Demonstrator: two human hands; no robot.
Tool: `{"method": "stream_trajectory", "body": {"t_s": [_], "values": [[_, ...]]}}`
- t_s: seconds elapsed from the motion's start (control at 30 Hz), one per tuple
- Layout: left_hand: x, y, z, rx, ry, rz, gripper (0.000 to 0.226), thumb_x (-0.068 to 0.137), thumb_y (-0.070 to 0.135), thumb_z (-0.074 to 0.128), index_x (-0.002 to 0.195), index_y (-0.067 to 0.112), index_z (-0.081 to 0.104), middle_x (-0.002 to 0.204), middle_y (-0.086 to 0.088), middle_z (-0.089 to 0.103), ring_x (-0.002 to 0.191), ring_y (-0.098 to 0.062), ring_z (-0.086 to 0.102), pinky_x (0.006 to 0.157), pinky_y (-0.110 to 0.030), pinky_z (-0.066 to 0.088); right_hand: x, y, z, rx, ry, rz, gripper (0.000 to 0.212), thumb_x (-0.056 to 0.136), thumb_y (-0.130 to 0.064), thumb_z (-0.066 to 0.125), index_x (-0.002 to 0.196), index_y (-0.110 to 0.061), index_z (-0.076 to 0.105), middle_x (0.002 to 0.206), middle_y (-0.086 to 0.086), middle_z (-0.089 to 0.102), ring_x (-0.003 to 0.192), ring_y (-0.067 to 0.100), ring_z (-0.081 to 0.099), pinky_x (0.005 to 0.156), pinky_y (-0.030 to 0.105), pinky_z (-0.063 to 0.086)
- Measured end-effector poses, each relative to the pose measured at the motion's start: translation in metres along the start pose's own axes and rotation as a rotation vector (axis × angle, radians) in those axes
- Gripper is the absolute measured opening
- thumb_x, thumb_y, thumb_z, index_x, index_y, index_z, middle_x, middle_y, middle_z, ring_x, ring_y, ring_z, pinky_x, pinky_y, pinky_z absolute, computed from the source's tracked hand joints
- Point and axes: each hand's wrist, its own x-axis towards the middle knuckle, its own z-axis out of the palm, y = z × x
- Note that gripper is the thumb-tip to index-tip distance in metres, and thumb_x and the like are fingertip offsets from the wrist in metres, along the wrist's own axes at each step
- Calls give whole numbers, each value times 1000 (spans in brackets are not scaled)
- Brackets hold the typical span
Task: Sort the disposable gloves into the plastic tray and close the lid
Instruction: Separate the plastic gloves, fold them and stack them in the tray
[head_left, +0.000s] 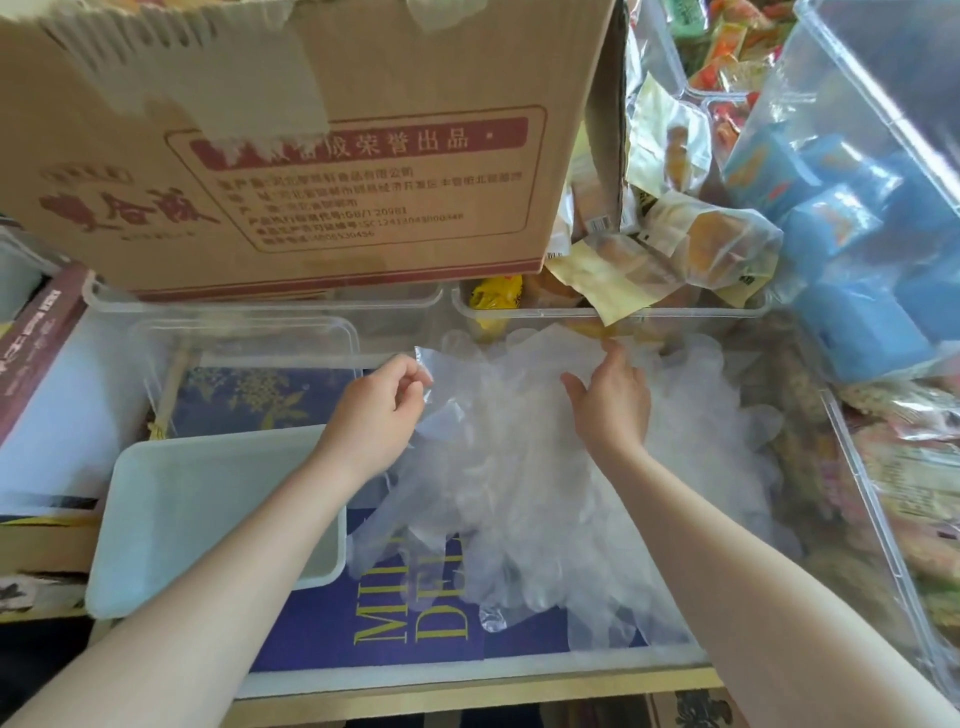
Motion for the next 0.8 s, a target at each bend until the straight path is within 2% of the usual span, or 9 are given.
{"method": "stream_trajectory", "body": {"t_s": [0.1,0.2,0.27,0.37,0.43,0.53,0.67,0.73,0.8], "values": [[-3,-2,-4,-42,42,24,9,95,19,49,90,20,56,72,-4,60,60,-14,50,53,-17,34,8,-4,3,-1,4,95,48,91,-35,57,131,-13,43,136,14,41,127,32,34,99,38,31],[-6,-2,-6,-63,49,5,5,90,24,59,87,21,57,80,17,59,70,3,52,62,-9,36,12,-7,8,-84,-43,57,29,91,-31,56,116,-15,57,137,13,37,125,33,32,100,39,30],[-7,-3,-7,-56,35,6,4,89,22,61,85,21,58,81,25,56,74,10,51,63,-2,34,10,-6,15,-122,-97,-2,27,91,-26,55,112,-11,59,138,14,37,126,34,33,101,39,33],[-9,-4,-6,-59,13,9,5,89,22,60,85,24,60,80,24,58,75,8,54,65,-8,38,2,0,24,-181,-190,-44,44,90,-26,57,126,-7,43,136,16,40,124,35,37,97,40,35],[-10,-5,-5,-92,-3,20,10,89,20,61,81,26,62,78,24,61,70,8,58,65,-6,39,-3,5,26,-187,-210,-57,58,89,-24,59,135,-5,32,139,19,36,123,37,39,96,38,36],[-13,-4,-3,-159,-79,19,20,87,18,63,74,33,63,67,27,65,69,15,58,64,-2,39,-8,7,18,33,-229,105,62,88,-20,61,139,-5,30,141,18,33,117,37,48,87,36,42],[-18,2,-3,-260,-295,38,28,83,14,68,69,37,73,76,11,72,70,5,60,74,-14,44,-9,11,0,47,-221,108,20,88,-29,60,104,-17,61,110,11,63,109,33,51,75,31,36],[-21,11,-7,-352,-376,64,34,82,10,68,68,41,74,72,11,72,69,5,61,72,-12,45,-11,10,-11,68,-210,61,9,85,-28,62,92,-23,61,103,8,62,105,31,50,74,30,34],[-24,21,-11,-445,-426,87,33,80,7,68,65,36,75,69,13,71,67,5,60,67,-8,44,-14,8,-21,220,-202,1,10,83,-21,65,86,-19,56,96,5,57,94,27,51,68,28,35]]}}
